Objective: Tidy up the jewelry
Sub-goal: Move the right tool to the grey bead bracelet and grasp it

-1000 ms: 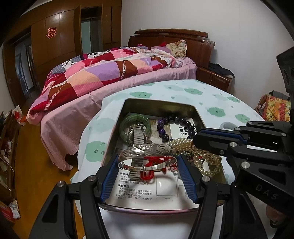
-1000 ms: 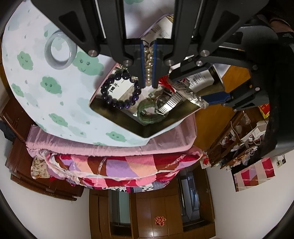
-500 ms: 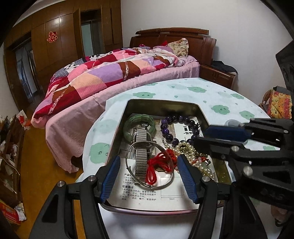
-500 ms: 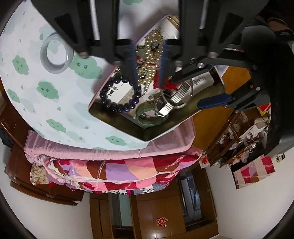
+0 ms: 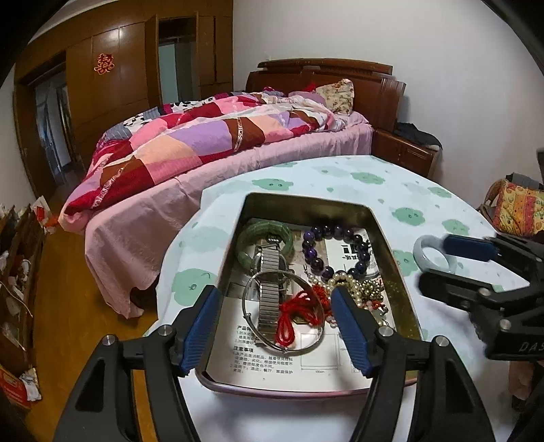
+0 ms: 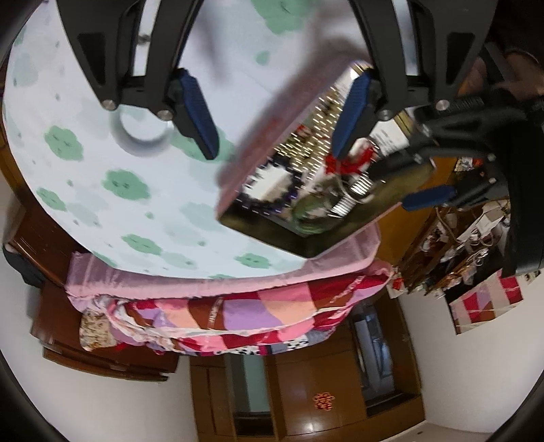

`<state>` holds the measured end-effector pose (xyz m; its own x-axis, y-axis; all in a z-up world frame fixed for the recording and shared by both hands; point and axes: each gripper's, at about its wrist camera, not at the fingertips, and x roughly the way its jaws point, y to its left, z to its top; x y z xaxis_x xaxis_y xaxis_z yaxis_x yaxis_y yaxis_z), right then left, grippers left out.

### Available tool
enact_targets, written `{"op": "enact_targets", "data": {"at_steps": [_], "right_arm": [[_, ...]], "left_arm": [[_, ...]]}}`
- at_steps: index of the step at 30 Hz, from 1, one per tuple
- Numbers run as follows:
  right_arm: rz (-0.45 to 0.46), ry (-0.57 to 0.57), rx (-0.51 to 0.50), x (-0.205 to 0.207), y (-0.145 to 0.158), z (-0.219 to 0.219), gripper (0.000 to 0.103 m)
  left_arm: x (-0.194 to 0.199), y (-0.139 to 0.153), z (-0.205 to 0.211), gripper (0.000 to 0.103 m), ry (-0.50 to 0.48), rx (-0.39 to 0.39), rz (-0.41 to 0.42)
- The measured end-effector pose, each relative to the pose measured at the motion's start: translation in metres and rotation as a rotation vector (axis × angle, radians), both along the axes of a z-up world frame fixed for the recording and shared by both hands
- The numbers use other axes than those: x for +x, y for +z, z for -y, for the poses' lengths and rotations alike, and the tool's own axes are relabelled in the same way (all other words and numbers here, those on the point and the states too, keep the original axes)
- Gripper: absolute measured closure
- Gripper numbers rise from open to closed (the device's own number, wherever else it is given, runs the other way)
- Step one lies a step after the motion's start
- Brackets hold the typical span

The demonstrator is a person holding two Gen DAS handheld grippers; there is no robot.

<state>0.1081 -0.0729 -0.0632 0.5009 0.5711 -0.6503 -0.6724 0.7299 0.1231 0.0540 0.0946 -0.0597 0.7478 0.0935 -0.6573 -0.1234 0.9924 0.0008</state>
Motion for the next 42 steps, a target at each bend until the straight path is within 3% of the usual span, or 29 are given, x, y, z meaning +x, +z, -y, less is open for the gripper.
{"op": "enact_targets", "data": {"at_steps": [7, 19, 29, 30, 33, 35, 36, 37, 39, 42], "right_arm": [[-0.003, -0.069, -0.03, -0.005, -0.005, 0.038, 0.018], [-0.063, -0.177, -0.095, -0.013, -0.032, 0.1, 0.014], [-0.091, -0.187, -0.154, -0.012, -0.046, 0.099, 0.014], [-0.098, -0.187, -0.171, -0.01, -0.049, 0.097, 0.015], [-0.12, -0.178, -0.202, -0.01, -0.055, 0.094, 0.034], [-0.107, -0.175, -0.227, -0.012, -0.056, 0.093, 0.039], [-0.101, -0.17, -0.228, -0.014, -0.056, 0.093, 0.049], [-0.093, -0.172, -0.225, -0.015, -0.055, 0.094, 0.067], [-0.087, -0.171, -0.225, -0.015, -0.054, 0.096, 0.084], [-0.089, -0.176, -0.203, -0.015, -0.053, 0.1, 0.084]], "left_arm": [[-0.001, 0.002, 0.002, 0.03, 0.006, 0.007, 0.004], [-0.005, 0.003, 0.013, 0.028, 0.02, 0.001, 0.0], [-0.005, 0.001, 0.043, 0.027, -0.046, 0.006, -0.011], [-0.004, 0.001, 0.046, 0.027, -0.055, 0.004, -0.013], [-0.001, 0.003, 0.054, 0.027, -0.072, 0.009, -0.013], [0.001, 0.005, 0.062, 0.027, -0.091, 0.017, -0.011], [0.003, 0.006, 0.066, 0.027, -0.101, 0.024, -0.007], [0.004, 0.008, 0.072, 0.027, -0.116, 0.033, -0.004], [0.007, 0.011, 0.081, 0.027, -0.136, 0.047, 0.002], [0.014, 0.013, 0.096, 0.027, -0.167, 0.062, 0.002]]}}
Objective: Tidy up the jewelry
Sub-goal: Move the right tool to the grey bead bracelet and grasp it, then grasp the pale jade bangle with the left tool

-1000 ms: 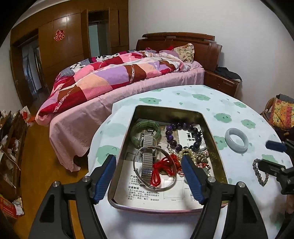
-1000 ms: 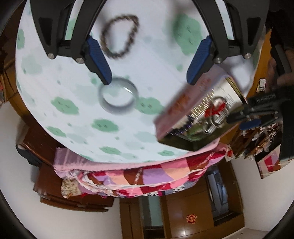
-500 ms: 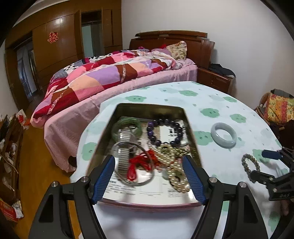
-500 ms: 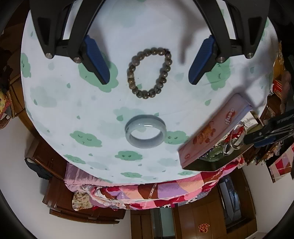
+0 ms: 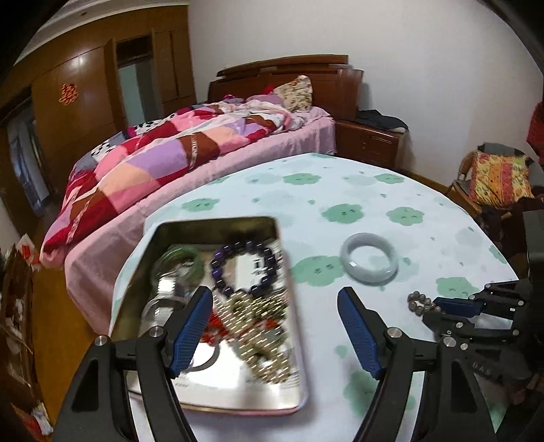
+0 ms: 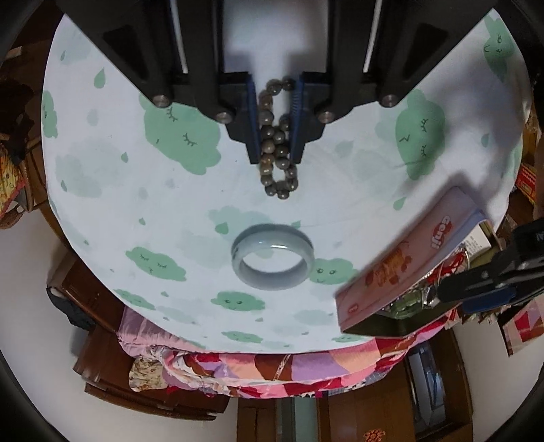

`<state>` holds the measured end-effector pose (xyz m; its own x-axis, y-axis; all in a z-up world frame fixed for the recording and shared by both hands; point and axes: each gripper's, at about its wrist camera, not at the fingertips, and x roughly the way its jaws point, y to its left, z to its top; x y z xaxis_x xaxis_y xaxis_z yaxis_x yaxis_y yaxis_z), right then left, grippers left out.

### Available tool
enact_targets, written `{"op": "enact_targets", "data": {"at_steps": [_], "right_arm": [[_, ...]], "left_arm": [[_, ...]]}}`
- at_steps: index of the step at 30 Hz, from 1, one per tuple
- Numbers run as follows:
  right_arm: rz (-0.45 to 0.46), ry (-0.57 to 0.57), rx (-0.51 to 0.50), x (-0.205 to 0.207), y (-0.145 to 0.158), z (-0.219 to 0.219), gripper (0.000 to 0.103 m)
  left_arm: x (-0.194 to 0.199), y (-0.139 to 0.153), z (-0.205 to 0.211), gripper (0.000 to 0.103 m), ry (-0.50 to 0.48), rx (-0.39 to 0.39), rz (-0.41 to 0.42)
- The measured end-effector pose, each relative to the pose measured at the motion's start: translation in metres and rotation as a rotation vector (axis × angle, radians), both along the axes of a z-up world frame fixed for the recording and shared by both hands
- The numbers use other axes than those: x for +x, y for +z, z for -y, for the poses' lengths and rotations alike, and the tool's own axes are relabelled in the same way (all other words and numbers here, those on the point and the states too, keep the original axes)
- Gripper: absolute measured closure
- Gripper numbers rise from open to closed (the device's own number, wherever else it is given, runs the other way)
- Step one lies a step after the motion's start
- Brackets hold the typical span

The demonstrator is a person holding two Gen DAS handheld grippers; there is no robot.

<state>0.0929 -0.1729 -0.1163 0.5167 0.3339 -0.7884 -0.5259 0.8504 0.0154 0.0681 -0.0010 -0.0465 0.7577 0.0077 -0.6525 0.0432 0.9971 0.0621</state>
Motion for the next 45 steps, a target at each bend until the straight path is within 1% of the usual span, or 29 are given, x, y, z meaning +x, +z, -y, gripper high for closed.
{"op": "enact_targets", "data": {"at_steps": [3, 7, 9, 11, 13, 15, 17, 22, 25, 30, 33, 35, 42, 44, 45], "right_arm": [[0.016, -0.039, 0.021, 0.004, 0.003, 0.011, 0.084], [0.05, -0.098, 0.017, 0.018, 0.011, 0.025, 0.084], [0.065, -0.133, 0.011, 0.026, 0.013, 0.032, 0.084], [0.053, -0.164, 0.026, 0.036, 0.012, 0.041, 0.084], [0.05, -0.186, 0.029, 0.041, 0.009, 0.046, 0.084], [0.038, -0.194, 0.049, 0.043, 0.009, 0.049, 0.084], [0.043, -0.195, 0.052, 0.042, 0.01, 0.049, 0.084], [0.038, -0.201, 0.066, 0.041, 0.01, 0.051, 0.084], [0.039, -0.199, 0.066, 0.042, 0.009, 0.051, 0.084], [0.049, -0.196, 0.06, 0.041, 0.009, 0.05, 0.084], [0.055, -0.193, 0.052, 0.04, 0.01, 0.048, 0.084], [0.059, -0.192, 0.048, 0.039, 0.01, 0.048, 0.084], [0.059, -0.188, 0.047, 0.039, 0.01, 0.046, 0.084], [0.06, -0.188, 0.047, 0.038, 0.01, 0.046, 0.084], [0.059, -0.188, 0.047, 0.038, 0.01, 0.046, 0.084]], "left_arm": [[0.01, 0.0, 0.014, 0.027, -0.034, 0.017, -0.004], [0.023, -0.001, 0.032, 0.027, -0.069, 0.022, -0.024], [0.031, -0.002, 0.045, 0.027, -0.11, 0.013, -0.032], [0.039, -0.005, 0.055, 0.027, -0.122, 0.013, -0.052], [0.047, -0.008, 0.065, 0.027, -0.164, -0.015, -0.069], [0.056, -0.013, 0.072, 0.027, -0.183, -0.026, -0.08], [0.065, -0.02, 0.079, 0.027, -0.202, -0.038, -0.112], [0.084, -0.034, 0.085, 0.027, -0.185, -0.025, -0.15], [0.09, -0.041, 0.089, 0.027, -0.199, -0.034, -0.169], [0.099, -0.052, 0.088, 0.026, -0.179, -0.034, -0.192], [0.104, -0.058, 0.086, 0.026, -0.174, -0.052, -0.216], [0.104, -0.06, 0.087, 0.022, -0.178, -0.042, -0.207], [0.105, -0.06, 0.084, 0.022, -0.182, -0.065, -0.196], [0.105, -0.06, 0.082, 0.024, -0.184, -0.077, -0.194], [0.104, -0.059, 0.082, 0.027, -0.189, -0.082, -0.192]]}}
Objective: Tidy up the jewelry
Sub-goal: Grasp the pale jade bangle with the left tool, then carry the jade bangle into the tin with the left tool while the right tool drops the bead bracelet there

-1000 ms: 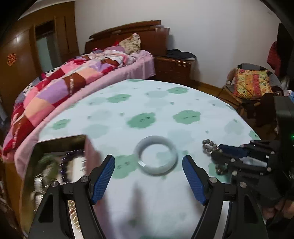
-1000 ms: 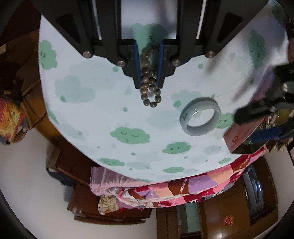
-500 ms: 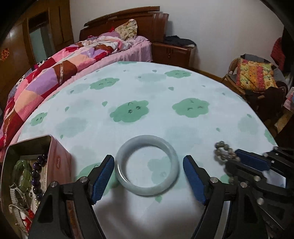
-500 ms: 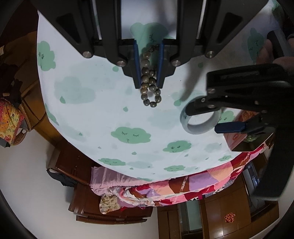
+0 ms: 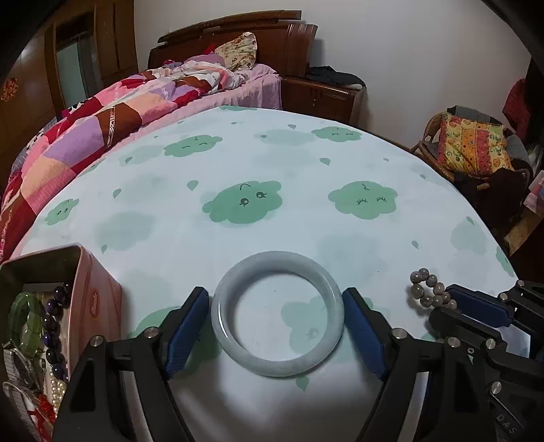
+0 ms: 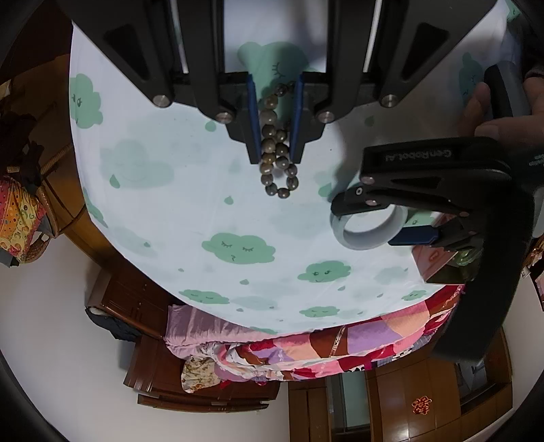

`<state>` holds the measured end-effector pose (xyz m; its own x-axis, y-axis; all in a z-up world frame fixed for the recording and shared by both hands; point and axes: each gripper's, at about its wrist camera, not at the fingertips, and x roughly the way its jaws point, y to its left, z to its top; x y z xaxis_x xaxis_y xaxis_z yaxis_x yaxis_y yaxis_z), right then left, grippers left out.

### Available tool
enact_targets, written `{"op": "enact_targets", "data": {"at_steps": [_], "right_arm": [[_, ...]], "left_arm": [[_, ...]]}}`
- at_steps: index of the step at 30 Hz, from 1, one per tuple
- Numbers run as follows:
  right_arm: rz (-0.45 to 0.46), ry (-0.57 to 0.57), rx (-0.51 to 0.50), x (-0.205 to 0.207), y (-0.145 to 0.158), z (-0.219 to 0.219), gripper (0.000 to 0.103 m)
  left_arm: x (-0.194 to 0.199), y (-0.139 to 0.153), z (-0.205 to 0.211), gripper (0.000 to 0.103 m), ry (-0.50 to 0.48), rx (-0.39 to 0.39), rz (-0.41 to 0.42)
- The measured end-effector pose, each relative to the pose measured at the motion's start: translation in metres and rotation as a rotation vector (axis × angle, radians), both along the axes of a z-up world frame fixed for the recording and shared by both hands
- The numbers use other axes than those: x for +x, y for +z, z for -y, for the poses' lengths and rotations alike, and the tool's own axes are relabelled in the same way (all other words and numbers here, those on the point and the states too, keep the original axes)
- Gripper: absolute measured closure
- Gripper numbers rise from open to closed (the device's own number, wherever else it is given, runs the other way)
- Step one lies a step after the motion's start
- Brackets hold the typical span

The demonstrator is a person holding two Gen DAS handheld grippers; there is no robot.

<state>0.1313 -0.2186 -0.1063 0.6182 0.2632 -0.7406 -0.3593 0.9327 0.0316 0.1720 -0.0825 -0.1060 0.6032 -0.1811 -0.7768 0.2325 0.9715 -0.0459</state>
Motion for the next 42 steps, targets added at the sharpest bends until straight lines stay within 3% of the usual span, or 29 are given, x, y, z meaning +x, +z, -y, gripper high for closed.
{"op": "enact_targets", "data": {"at_steps": [9, 18, 33, 42], "right_arm": [[0.0, 0.001, 0.002, -0.001, 0.001, 0.0, 0.084], [0.01, 0.005, -0.003, -0.002, 0.002, -0.003, 0.084], [0.095, 0.022, 0.05, -0.013, 0.014, 0.003, 0.084], [0.083, 0.087, 0.099, -0.016, 0.024, -0.017, 0.084]], "left_arm": [[-0.007, 0.002, 0.001, 0.027, -0.009, -0.003, 0.004], [-0.028, 0.016, -0.002, 0.027, -0.01, -0.014, 0.059], [-0.083, 0.061, -0.03, 0.027, 0.026, -0.045, 0.19], [-0.105, 0.082, -0.061, 0.027, 0.092, -0.039, 0.241]]}}
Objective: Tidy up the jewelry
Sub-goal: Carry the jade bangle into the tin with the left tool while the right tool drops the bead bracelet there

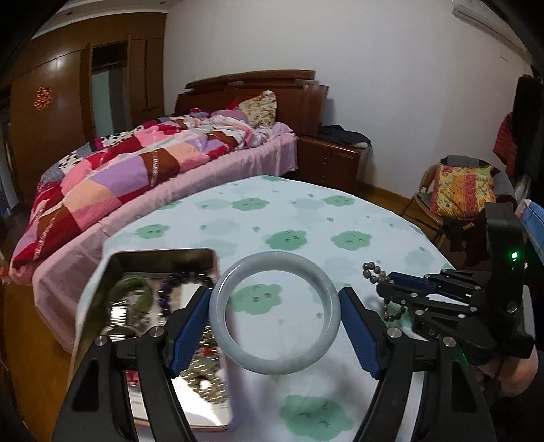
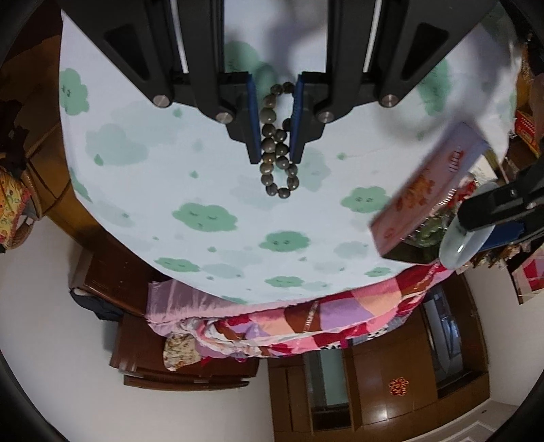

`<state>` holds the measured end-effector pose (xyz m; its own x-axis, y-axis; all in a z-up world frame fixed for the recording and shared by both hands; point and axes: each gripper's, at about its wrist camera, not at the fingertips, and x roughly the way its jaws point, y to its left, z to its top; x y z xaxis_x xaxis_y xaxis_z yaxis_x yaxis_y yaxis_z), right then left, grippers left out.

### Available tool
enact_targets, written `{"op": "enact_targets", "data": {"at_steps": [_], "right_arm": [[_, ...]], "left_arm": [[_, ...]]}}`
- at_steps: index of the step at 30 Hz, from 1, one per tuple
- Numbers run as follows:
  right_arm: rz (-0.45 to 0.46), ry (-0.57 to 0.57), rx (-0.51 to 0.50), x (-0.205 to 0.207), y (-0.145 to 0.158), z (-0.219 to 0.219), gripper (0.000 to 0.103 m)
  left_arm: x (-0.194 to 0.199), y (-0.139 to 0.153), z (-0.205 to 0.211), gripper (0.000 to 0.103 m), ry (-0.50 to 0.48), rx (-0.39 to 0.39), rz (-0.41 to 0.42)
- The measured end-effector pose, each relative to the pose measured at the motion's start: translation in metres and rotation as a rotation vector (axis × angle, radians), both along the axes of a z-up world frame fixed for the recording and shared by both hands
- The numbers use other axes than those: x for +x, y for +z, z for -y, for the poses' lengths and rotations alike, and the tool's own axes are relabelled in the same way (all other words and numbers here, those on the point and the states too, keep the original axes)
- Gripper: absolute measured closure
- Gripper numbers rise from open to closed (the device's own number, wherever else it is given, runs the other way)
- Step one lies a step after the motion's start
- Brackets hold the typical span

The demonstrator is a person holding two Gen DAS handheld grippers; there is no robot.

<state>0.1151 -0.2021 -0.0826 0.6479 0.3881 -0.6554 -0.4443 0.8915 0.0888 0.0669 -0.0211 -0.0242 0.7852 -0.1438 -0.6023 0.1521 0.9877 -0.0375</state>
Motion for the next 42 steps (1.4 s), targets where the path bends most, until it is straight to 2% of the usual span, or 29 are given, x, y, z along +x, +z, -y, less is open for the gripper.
{"op": "enact_targets", "data": {"at_steps": [12, 22, 32, 42], "right_arm": [[0.065, 0.132, 0.025, 0.0, 0.04, -0.054, 0.084], [0.082, 0.228, 0.035, 0.001, 0.051, -0.098, 0.084], [0.059, 0.326, 0.041, 0.004, 0.044, -0.148, 0.084], [0.016, 0.374, 0.014, 0.007, 0.028, -0.172, 0.084]], "left_arm": [[-0.006, -0.003, -0.042, 0.027, 0.109, -0.008, 0.0], [-0.008, -0.005, -0.07, 0.027, 0.18, -0.003, -0.001], [-0.005, -0.017, -0.098, 0.027, 0.247, -0.001, -0.03], [-0.001, -0.035, -0.111, 0.027, 0.264, 0.002, -0.079]]}}
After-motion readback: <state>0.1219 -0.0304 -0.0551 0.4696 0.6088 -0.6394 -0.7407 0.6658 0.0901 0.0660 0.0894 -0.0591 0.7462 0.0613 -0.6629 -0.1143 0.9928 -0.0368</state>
